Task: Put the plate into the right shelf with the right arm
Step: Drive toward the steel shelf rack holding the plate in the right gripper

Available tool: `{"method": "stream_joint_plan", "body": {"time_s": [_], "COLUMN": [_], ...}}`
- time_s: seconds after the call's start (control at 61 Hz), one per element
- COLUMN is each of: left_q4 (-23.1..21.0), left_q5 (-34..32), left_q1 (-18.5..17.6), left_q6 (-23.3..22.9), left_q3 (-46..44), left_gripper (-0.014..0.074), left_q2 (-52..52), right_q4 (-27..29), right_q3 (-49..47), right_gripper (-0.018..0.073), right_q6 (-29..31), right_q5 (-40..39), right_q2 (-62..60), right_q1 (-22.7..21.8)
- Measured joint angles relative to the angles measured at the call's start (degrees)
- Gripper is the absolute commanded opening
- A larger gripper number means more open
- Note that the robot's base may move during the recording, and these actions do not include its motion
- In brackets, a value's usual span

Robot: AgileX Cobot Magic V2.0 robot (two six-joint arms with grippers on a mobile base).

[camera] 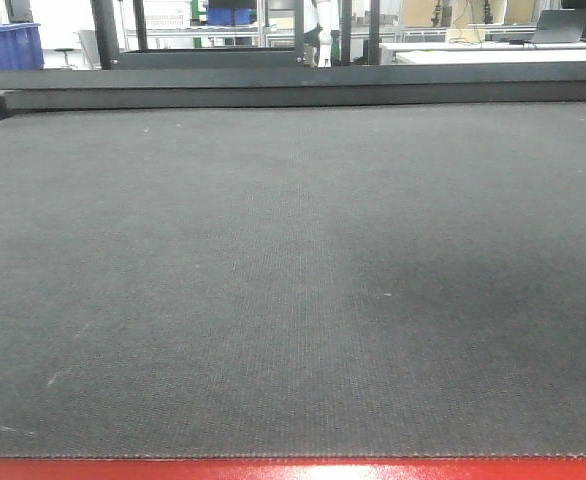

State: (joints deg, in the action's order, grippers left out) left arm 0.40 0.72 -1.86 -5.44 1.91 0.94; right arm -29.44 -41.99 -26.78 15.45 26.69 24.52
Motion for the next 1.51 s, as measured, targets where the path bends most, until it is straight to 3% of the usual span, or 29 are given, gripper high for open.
{"method": "stream_joint_plan", "body": {"time_s": [1.508], "left_q4": [0.00], "left_q5": [0.00], "left_q1": [0.00], "left_q6": [0.00], "left_q3": [0.00], "left_gripper": [-0.0047], "left_q2": [0.00], "right_q4": [-0.09], "right_q3": [0.00], "right_gripper": [0.0063], "right_q6": [0.00], "right_q5": [-0.26], "right_q2": [0.00], "right_q1": [0.00]}}
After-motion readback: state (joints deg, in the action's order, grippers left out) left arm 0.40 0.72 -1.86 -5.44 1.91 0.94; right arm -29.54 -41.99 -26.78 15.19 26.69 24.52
